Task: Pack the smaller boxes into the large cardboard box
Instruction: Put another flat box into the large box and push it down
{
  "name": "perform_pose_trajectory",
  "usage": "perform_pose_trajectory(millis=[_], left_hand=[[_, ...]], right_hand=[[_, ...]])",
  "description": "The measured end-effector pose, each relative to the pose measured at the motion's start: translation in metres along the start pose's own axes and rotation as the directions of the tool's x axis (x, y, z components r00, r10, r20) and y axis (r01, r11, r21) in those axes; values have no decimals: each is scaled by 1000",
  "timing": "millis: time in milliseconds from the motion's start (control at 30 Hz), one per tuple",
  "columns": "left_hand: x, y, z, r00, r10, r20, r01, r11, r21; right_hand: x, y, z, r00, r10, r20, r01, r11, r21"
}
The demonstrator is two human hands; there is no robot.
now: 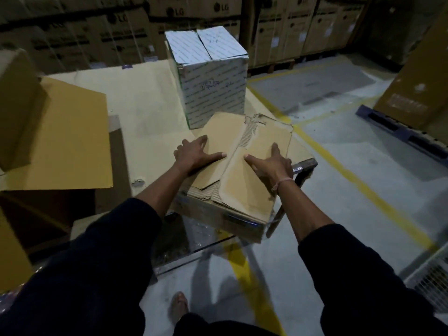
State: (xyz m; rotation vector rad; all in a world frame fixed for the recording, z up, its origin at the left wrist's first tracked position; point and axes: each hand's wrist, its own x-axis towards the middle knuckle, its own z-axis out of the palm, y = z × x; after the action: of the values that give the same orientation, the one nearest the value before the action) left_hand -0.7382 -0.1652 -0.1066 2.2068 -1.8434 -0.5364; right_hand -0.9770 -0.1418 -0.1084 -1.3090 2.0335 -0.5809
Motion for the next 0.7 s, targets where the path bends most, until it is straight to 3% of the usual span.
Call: perform_pose_trajectory(millis=[267, 700], left_hand=[[-57, -33, -37, 982, -121, -146, 113, 992, -61], [-97, -52, -156, 862, -172, -477, 186, 982, -18]], right_hand=[[-25, -42, -9, 976, -190, 102, 205, 965, -164], [-74, -154, -32, 882, -471, 14, 471, 879, -75]])
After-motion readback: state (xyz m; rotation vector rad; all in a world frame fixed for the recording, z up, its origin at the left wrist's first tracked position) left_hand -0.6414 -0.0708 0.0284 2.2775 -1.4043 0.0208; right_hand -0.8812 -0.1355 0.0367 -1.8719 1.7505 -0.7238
